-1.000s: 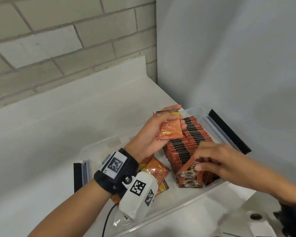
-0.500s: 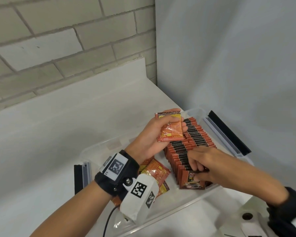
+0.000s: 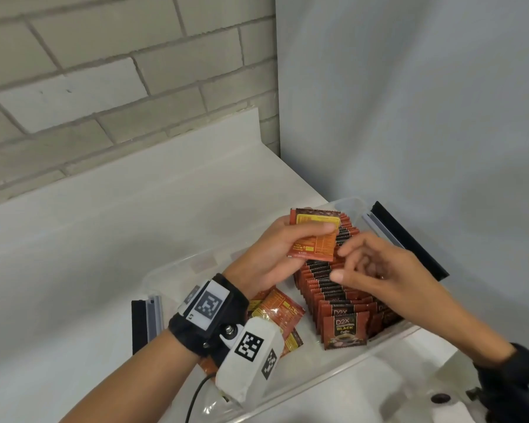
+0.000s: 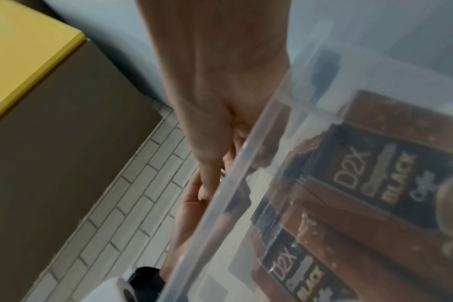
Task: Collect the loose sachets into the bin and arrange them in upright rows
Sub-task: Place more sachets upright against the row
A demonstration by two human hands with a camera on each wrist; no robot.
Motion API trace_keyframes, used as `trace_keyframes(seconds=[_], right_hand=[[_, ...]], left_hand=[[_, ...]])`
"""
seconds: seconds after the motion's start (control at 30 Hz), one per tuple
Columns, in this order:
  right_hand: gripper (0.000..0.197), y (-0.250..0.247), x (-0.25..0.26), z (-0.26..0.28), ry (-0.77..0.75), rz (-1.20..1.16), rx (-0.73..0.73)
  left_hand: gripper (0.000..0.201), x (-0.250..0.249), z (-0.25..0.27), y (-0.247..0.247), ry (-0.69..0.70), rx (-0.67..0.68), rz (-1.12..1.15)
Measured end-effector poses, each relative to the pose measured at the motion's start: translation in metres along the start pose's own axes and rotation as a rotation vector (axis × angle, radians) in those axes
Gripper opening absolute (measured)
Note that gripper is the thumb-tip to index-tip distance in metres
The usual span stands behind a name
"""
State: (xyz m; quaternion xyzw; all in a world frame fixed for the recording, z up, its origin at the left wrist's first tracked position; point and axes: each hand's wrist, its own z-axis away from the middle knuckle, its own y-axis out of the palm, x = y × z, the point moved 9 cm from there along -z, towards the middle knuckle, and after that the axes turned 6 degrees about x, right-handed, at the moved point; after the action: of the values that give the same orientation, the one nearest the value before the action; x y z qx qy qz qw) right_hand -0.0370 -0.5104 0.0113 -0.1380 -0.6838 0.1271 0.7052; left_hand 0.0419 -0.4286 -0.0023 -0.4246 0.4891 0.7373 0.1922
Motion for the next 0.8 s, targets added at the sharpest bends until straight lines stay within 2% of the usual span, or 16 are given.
trace_keyframes(seconds=[0.1, 0.27, 0.33, 0.43, 0.5, 0.53, 0.6, 0.7, 0.8], right_hand=[[0.032, -0.003, 0.002, -0.001, -0.058, -0.128, -0.062], [0.016, -0.007, 0.010, 0.002, -0.131, -0.116, -0.123], [0.012, -0.012, 0.013, 0.005, -0.174, -0.167, -0.166], [0.021, -0.024, 0.012, 0.010, -0.219, -0.265, -0.283], [0.025, -0.029, 0.016, 0.014, -0.266, -0.230, -0.345], [0.027, -0.030, 0.018, 0.016, -0.292, -0.191, -0.363], [0.029, -0.032, 0.020, 0.020, -0.335, -0.118, -0.392], [0.016, -0.032, 0.019, 0.023, -0.335, -0.047, -0.416], [0.018, -0.028, 0.020, 0.023, -0.317, 0.045, -0.400]], left_hand=[[0.011, 0.005, -0.001, 0.006, -0.017, 0.062, -0.040], [0.010, 0.006, 0.000, 0.017, -0.009, 0.157, -0.123], [0.031, 0.005, 0.000, 0.018, 0.006, 0.174, -0.132], [0.085, 0.010, 0.001, 0.021, -0.046, 0.216, -0.088], [0.103, 0.016, 0.001, 0.018, -0.116, 0.199, -0.048], [0.101, 0.018, 0.002, 0.017, -0.150, 0.180, -0.038], [0.081, 0.022, 0.002, 0.017, -0.197, 0.167, -0.051], [0.053, 0.024, 0.001, 0.011, -0.242, 0.114, -0.092], [0.041, 0.023, 0.001, 0.005, -0.230, 0.084, -0.126]])
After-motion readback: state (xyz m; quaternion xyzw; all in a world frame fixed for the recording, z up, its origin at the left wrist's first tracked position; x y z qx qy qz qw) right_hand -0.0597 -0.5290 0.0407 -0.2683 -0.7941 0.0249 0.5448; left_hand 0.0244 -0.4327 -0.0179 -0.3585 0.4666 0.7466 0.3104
